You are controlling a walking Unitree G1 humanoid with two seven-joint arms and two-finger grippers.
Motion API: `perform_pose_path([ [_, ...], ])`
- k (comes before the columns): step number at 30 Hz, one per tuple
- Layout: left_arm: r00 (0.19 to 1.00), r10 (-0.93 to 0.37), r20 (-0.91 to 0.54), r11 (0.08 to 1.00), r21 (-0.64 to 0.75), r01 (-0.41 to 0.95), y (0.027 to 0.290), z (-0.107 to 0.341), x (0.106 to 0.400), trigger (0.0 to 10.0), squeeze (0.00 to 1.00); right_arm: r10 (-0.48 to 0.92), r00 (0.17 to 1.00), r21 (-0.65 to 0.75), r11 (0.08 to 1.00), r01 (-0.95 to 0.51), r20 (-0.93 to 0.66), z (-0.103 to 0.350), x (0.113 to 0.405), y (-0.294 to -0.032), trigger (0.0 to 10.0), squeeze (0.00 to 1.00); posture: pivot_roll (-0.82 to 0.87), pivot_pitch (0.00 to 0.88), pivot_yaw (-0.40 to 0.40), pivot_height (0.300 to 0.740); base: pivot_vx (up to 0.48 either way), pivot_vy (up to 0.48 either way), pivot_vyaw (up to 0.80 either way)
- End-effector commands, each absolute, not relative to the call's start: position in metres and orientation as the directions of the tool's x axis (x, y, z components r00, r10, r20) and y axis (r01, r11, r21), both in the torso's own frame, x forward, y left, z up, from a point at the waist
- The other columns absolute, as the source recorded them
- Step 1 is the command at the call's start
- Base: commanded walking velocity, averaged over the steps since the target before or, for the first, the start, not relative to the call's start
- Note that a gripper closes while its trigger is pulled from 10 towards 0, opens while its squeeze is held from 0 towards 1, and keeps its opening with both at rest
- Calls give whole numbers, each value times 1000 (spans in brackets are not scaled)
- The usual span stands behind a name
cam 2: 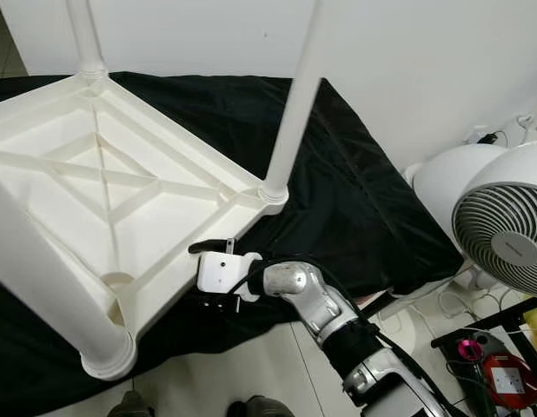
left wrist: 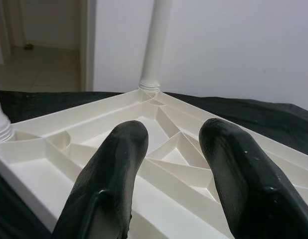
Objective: Building children table
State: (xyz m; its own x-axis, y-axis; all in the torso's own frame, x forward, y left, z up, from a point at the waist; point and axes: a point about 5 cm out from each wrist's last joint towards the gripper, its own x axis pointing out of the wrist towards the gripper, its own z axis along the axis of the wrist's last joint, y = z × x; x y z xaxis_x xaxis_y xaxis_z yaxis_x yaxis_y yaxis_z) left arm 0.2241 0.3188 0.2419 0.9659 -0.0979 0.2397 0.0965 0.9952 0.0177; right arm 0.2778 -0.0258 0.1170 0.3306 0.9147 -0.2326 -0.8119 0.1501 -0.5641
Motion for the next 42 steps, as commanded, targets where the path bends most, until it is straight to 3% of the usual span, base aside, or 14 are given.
perform_pose_path([
  [1,964,-113,240,994,19,112,315,242,223,10000,0,884,429,-578,256,-775,-183,122,288,-20,10000,0,87,112,-113,740,0,0,0],
  [6,963,-108,247,994,14,108,317,244,221,10000,0,899,423,-564,292,-773,-114,124,281,5,10000,0,91,111,-115,740,0,0,0],
  [14,965,-121,234,993,18,120,318,245,217,10000,0,908,416,-535,331,-777,-42,130,277,8,10000,0,93,116,-116,740,0,0,0],
  [20,957,-231,176,973,48,226,307,240,213,10000,0,926,376,-500,343,-795,36,135,271,12,10000,0,93,116,-114,740,0,0,0],
  [25,949,-274,157,961,64,268,300,239,212,10000,0,948,300,-427,318,-846,110,145,263,-5,10000,0,97,118,-110,740,0,0,0],
  [32,940,-309,146,950,102,296,291,242,213,10000,0,966,246,-374,257,-891,78,149,258,-50,10000,0,90,118,-95,740,0,0,0],
  [35,939,-316,140,947,111,302,288,242,215,10000,0,975,218,-363,219,-906,44,148,257,-57,10000,0,90,117,-91,740,0,0,0],
  [37,943,-302,139,951,117,287,288,242,217,10000,0,970,238,-377,239,-895,50,150,259,-62,10000,0,87,114,-87,740,0,0,0],
  [38,946,-284,153,956,118,268,287,243,219,10000,0,955,284,-364,294,-884,81,154,265,-67,10000,0,87,114,-86,740,0,0,0],
  [40,946,-284,153,956,118,268,287,243,219,10000,0,955,284,-364,294,-884,81,154,265,-67,10000,0,87,114,-86,740,0,0,0],
  [42,959,-226,174,970,132,204,287,245,224,10000,0,901,401,-325,433,-841,163,164,277,-76,10000,0,87,114,-86,740,0,0,0],
])
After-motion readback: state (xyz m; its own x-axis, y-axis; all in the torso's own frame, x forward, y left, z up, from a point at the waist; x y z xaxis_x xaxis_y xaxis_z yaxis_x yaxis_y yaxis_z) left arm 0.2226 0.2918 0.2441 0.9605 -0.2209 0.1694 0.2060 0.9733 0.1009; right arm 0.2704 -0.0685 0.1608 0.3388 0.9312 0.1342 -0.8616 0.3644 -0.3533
